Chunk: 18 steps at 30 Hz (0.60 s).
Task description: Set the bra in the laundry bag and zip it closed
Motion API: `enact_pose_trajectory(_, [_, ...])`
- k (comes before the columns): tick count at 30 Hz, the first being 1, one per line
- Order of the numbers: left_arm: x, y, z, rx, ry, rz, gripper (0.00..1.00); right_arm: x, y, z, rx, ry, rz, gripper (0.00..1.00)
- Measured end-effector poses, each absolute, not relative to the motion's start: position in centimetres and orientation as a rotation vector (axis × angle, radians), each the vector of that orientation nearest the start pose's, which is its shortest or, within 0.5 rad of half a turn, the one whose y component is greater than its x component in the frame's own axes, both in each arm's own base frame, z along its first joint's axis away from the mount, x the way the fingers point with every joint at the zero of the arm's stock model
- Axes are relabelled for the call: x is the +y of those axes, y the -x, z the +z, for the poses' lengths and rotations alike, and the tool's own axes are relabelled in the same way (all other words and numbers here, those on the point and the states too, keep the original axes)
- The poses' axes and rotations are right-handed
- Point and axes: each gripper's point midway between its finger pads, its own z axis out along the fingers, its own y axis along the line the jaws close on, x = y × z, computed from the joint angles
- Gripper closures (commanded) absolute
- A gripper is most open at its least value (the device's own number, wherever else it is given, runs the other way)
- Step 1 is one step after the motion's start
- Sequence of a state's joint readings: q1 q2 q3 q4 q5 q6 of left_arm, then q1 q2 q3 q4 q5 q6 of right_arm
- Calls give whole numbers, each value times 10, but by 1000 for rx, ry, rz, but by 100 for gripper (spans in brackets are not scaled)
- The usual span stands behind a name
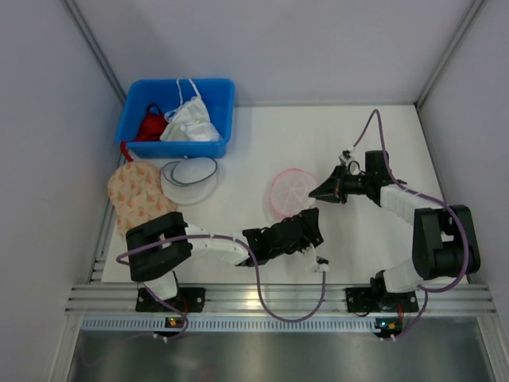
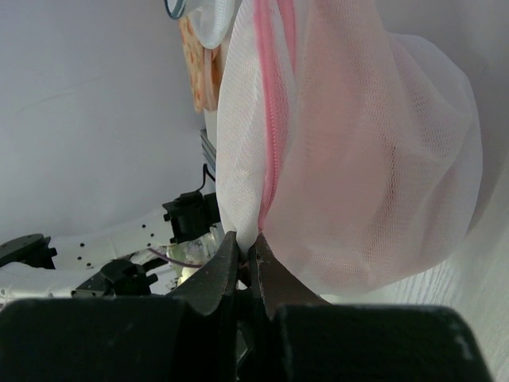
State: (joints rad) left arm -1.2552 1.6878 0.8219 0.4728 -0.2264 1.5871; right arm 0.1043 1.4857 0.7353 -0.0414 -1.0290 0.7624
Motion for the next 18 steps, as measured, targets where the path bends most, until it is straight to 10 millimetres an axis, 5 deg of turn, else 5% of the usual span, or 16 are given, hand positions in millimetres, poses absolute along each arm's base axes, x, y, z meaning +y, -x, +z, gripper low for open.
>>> enact_pose_trajectory(18, [-415, -235, 118, 451, -2000, 527, 65, 194, -276, 131, 2425, -250, 1612, 100])
